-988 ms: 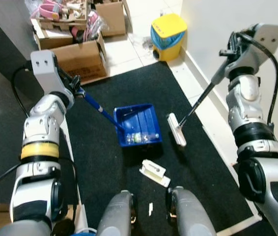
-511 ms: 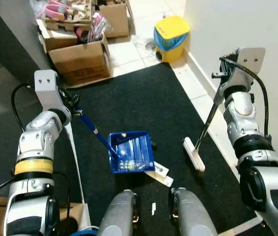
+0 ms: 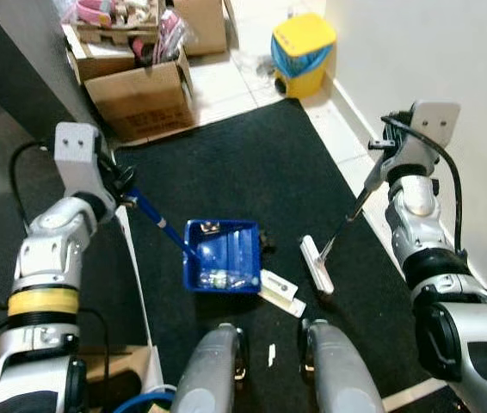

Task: Sweep floor

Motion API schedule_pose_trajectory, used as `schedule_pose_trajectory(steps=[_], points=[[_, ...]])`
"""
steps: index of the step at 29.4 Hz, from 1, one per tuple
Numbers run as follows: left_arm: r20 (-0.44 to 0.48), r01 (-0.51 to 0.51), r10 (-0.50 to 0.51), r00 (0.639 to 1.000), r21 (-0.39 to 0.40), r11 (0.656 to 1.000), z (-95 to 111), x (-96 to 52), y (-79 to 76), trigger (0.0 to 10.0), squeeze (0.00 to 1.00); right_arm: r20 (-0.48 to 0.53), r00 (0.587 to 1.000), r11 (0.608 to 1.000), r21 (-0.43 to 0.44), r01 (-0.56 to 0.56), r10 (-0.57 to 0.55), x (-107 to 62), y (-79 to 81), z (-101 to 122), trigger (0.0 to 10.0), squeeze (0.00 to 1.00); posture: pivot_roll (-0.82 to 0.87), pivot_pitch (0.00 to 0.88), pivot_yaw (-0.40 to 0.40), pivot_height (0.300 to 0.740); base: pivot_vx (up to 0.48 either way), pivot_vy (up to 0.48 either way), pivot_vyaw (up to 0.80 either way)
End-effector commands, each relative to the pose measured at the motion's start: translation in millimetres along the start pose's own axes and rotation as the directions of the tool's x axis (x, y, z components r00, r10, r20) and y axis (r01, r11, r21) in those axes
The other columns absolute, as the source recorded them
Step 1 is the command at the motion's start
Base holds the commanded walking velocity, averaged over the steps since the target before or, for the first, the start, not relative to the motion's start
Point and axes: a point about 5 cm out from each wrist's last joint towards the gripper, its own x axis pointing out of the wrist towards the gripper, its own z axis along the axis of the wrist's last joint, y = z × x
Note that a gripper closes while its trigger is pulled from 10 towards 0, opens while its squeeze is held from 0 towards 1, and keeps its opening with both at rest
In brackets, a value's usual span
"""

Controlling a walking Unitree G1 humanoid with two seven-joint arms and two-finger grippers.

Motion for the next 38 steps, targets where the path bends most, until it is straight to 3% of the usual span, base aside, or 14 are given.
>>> schedule_pose_trajectory(steps=[1, 10, 13, 14, 18, 23, 28, 38], points=[[-0.028, -0.043, 0.044, 0.999, 0.045, 0.998, 0, -6.1, 21.4, 10.0, 0.0, 0.02, 1.0, 1.0, -0.006, 0.003, -0.003, -1.5, 2.3, 1, 10.0, 0.0, 0.04, 0.204, 0.052, 0.74, 0.0, 0.0, 0.0], [-0.075, -0.044, 0.049, 0.996, 0.064, 0.997, -5, -4.6, 35.8, 10.0, 0.0, 0.03, 0.999, 0.999, -0.029, 0.027, -0.026, 0.5, -0.8, 4, 10.0, 0.0, 0.02, 0.221, 0.04, 0.74, 0.0, 0.0, 0.0], [-0.019, -0.049, 0.05, 0.999, 0.042, 0.998, 8, -7.1, 40.8, 10.0, 0.0, 0.028, 0.999, 0.999, -0.035, 0.026, -0.025, -0.2, -2.2, 3, 10.0, 0.0, 0.02, 0.219, 0.03, 0.74, 0.0, 0.0, 0.0], [0.028, -0.052, 0.052, 0.998, 0.027, 0.998, 22, -9.0, 46.7, 10.0, 0.0, 0.026, 0.999, 0.999, -0.037, 0.021, -0.021, -0.6, -1.0, 2, 10.0, 0.0, 0.02, 0.219, 0.03, 0.74, 0.0, 0.0, 0.0], [0.069, -0.053, 0.051, 0.996, 0.016, 0.998, 36, -11.6, 52.0, 10.0, 0.0, 0.021, 1.0, 0.999, -0.038, 0.013, -0.012, -0.6, 1.5, 1, 10.0, 0.0, 0.03, 0.216, 0.026, 0.74, 0.0, 0.0, 0.0], [0.113, -0.055, 0.049, 0.992, 0.051, 0.997, 61, -22.7, 68.1, 10.0, 0.0, 0.026, 1.0, 0.999, -0.033, -0.003, 0.004, 1.6, 8.8, 4, 10.0, 0.0, 0.04, 0.209, 0.029, 0.74, 0.0, 0.0, 0.0], [0.077, -0.059, 0.052, 0.996, 0.091, 0.994, 59, -30.1, 80.3, 10.0, 0.0, 0.025, 1.0, 1.0, -0.029, -0.004, 0.005, 0.9, 10.4, 3, 10.0, 0.0, 0.05, 0.206, 0.037, 0.74, 0.0, 0.0, 0.0], [-0.067, -0.091, 0.099, 0.993, 0.103, 0.99, 27, -31.0, 96.4, 10.0, 0.0, 0.024, 1.0, 0.999, -0.041, 0.002, -0.001, -0.2, 4.9, 2, 10.0, 0.0, 0.02, 0.211, 0.035, 0.74, 0.0, 0.0, 0.0]])
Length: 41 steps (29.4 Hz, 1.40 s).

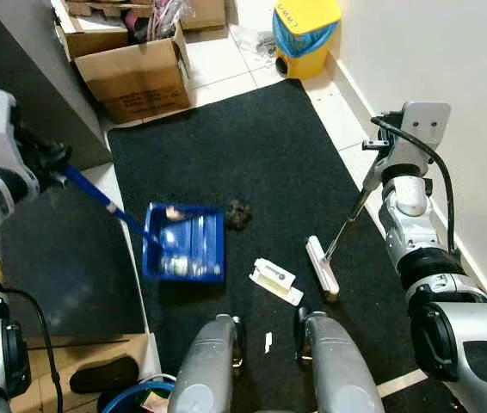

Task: Sweep floor

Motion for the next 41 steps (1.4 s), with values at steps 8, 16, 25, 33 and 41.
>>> schedule_pose_trajectory(steps=[8, 16, 25, 33, 41], points=[[-0.031, -0.051, 0.054, 0.998, 0.068, 0.996, 1, -8.6, 21.1, 10.0, 0.0, 0.012, 1.0, 1.0, -0.025, -0.003, 0.003, 0.5, -4.0, 1, 10.0, 0.0, 0.02, 0.209, 0.022, 0.74, 0.0, 0.0, 0.0], [-0.046, 0.013, -0.012, 0.999, 0.023, 1.0, -13, 7.5, 1.9, 10.0, 0.0, 0.013, 1.0, 1.0, -0.022, -0.019, 0.019, 1.0, 2.1, 2, 10.0, 0.0, 0.01, 0.216, 0.019, 0.74, 0.0, 0.0, 0.0], [-0.074, 0.15, -0.147, 0.986, 0.029, 0.988, -26, 30.2, -36.8, 10.0, 0.0, 0.008, 1.0, 0.999, -0.029, -0.018, 0.019, 0.0, -0.4, 0, 10.0, 0.0, -0.02, 0.231, 0.016, 0.74, 0.0, 0.0, 0.0], [-0.063, 0.237, -0.236, 0.97, 0.019, 0.971, -33, 46.8, -73.9, 10.0, 0.0, 0.01, 1.0, 0.999, -0.029, -0.019, 0.019, 0.1, 0.7, 1, 10.0, 0.0, -0.03, 0.231, 0.017, 0.74, 0.0, 0.0, 0.0], [-0.088, 0.271, -0.266, 0.96, 0.049, 0.961, -45, 54.0, -98.4, 10.0, 0.0, 0.012, 1.0, 1.0, -0.021, -0.022, 0.022, 0.1, 4.0, 1, 10.0, 0.0, -0.03, 0.239, 0.024, 0.74, 0.0, 0.0, 0.0]])
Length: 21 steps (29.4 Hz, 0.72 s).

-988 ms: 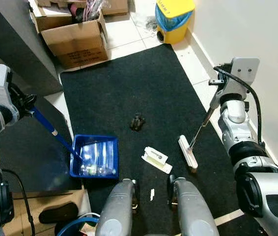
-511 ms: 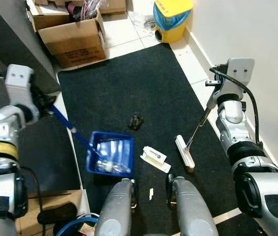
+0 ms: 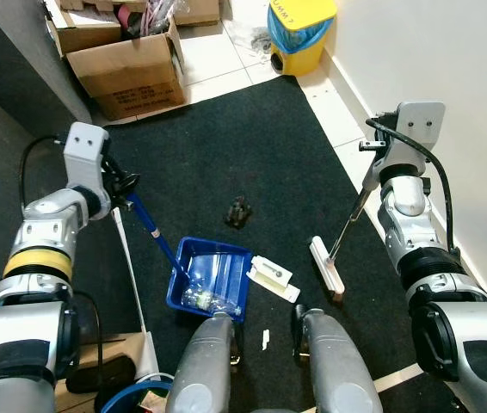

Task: Sweep floor

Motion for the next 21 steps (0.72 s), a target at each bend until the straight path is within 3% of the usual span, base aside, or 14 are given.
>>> schedule_pose_trajectory(steps=[1, 6, 12, 16, 17, 21], points=[[-0.041, 0.045, -0.046, 0.998, -0.014, 0.999, -15, 6.9, -15.7, 10.0, 0.0, 0.014, 1.0, 1.0, 0.002, 0.004, -0.004, 0.1, 0.5, 2, 10.0, 0.0, -0.03, 0.239, 0.024, 0.74, 0.0, 0.0, 0.0], [0.015, 0.043, -0.042, 0.999, -0.069, 0.997, -6, 12.4, -21.9, 10.0, 0.0, -0.033, 0.999, 0.998, 0.062, 0.007, -0.005, -2.7, 8.6, -6, 10.0, 0.0, -0.03, 0.242, 0.026, 0.74, 0.0, 0.0, 0.0], [0.05, 0.06, -0.056, 0.997, -0.096, 0.994, 2, 20.4, -34.9, 10.0, 0.0, -0.095, 0.994, 0.995, 0.09, -0.037, 0.046, -12.9, 51.7, -17, 10.0, 0.0, 0.0, 0.248, 0.019, 0.74, 0.0, 0.0, 0.0], [0.059, 0.074, -0.068, 0.996, -0.107, 0.991, 3, 24.2, -42.7, 10.0, 0.0, -0.116, 0.991, 0.993, 0.109, -0.047, 0.06, -15.9, 69.2, -17, 10.0, 0.0, 0.0, 0.248, 0.014, 0.74, 0.0, 0.0, 0.0], [0.063, 0.081, -0.074, 0.995, -0.109, 0.991, 4, 26.3, -47.0, 10.0, 0.0, -0.128, 0.989, 0.989, 0.136, -0.061, 0.078, -17.5, 82.1, -16, 10.0, 0.0, 0.01, 0.248, 0.007, 0.74, 0.0, 0.0, 0.0], [0.075, 0.094, -0.086, 0.993, -0.117, 0.989, 9, 31.2, -55.8, 10.0, 0.0, -0.148, 0.984, 0.976, 0.21, -0.066, 0.099, -19.3, 104.6, -10, 10.0, 0.0, 0.02, 0.247, 0.003, 0.74, 0.0, 0.0, 0.0]])
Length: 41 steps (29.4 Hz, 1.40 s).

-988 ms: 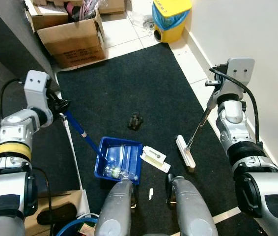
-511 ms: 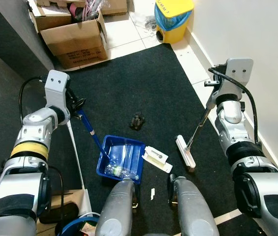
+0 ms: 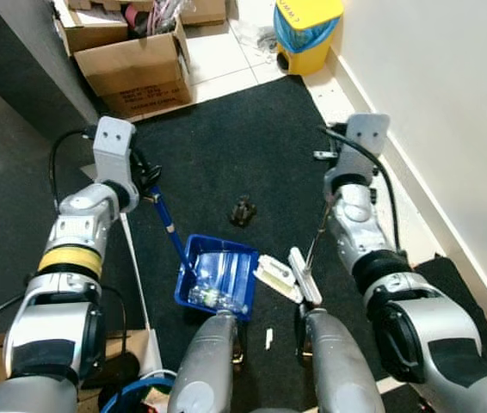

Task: Sweep floor

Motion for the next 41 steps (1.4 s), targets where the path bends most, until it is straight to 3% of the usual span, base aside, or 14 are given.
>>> schedule_pose_trajectory(steps=[1, 9, 13, 17, 23, 27, 30, 33, 36, 41], points=[[0.006, 0.072, -0.072, 0.997, -0.077, 0.994, -4, 9.3, -19.9, 10.0, 0.0, -0.048, 0.999, 0.999, 0.052, 0.003, -0.001, -2.2, 10.6, -5, 10.0, 0.0, 0.02, 0.247, 0.002, 0.74, 0.0, 0.0, 0.0], [0.003, 0.071, -0.071, 0.997, -0.072, 0.995, 2, 19.0, -32.3, 10.0, 0.0, -0.057, 0.998, 0.982, 0.186, 0.039, -0.029, 2.7, 25.0, 7, 10.0, 0.0, 0.02, 0.242, 0.0, 0.74, 0.0, 0.0, 0.0], [-0.025, 0.026, -0.027, 0.999, -0.051, 0.998, 0, 18.8, -27.1, 10.0, 0.0, -0.038, 0.998, 0.981, 0.187, 0.056, -0.05, 8.1, 17.3, 14, 10.0, 0.0, 0.02, 0.24, 0.005, 0.74, 0.0, 0.0, 0.0], [-0.029, -0.007, 0.005, 1.0, -0.06, 0.998, -1, 17.8, -22.3, 10.0, 0.0, -0.05, 0.996, 0.966, 0.243, 0.084, -0.074, 11.6, 9.7, 17, 10.0, 0.0, 0.01, 0.239, 0.006, 0.74, 0.0, 0.0, 0.0], [0.078, 0.011, -0.002, 0.997, -0.109, 0.994, 15, 16.5, -20.9, 10.0, 0.0, -0.011, 1.0, 0.968, 0.253, 0.002, 0.001, 11.3, 19.9, 23, 10.0, 0.0, 0.0, 0.238, 0.007, 0.74, 0.0, 0.0, 0.0], [0.229, 0.046, 0.002, 0.973, -0.205, 0.978, 37, 7.4, -14.3, 10.0, 0.0, -0.006, 1.0, 0.968, 0.251, 0.006, -0.005, 12.1, 14.7, 23, 10.0, 0.0, -0.01, 0.226, 0.008, 0.74, 0.0, 0.0, 0.0], [0.351, 0.107, -0.019, 0.936, -0.233, 0.967, 54, -4.6, -13.4, 10.0, 0.0, 0.055, 0.999, 0.962, 0.273, -0.011, -0.004, 18.5, 10.4, 39, 10.0, 0.0, 0.0, 0.22, 0.005, 0.74, 0.0, 0.0, 0.0], [0.363, 0.114, -0.023, 0.931, -0.233, 0.966, 56, -5.7, -14.3, 10.0, 0.0, 0.067, 0.998, 0.961, 0.275, -0.015, -0.003, 19.9, 9.5, 43, 10.0, 0.0, -0.01, 0.206, 0.001, 0.74, 0.0, 0.0, 0.0], [0.417, 0.13, -0.023, 0.909, -0.231, 0.964, 65, -10.5, -17.6, 10.0, 0.0, 0.18, 0.984, 0.964, 0.26, -0.063, 0.016, 29.8, 3.5, 75, 10.0, 0.0, -0.01, 0.191, -0.002, 0.74, 0.0, 0.0, 0.0], [0.424, 0.108, 0.007, 0.906, -0.248, 0.963, 68, -13.1, -18.7, 10.0, 0.0, 0.324, 0.946, 0.967, 0.24, -0.085, 0.003, 39.7, -16.6, 120, 10.0, 0.0, -0.02, 0.166, -0.004, 0.74, 0.0, 0.0, 0.0]])
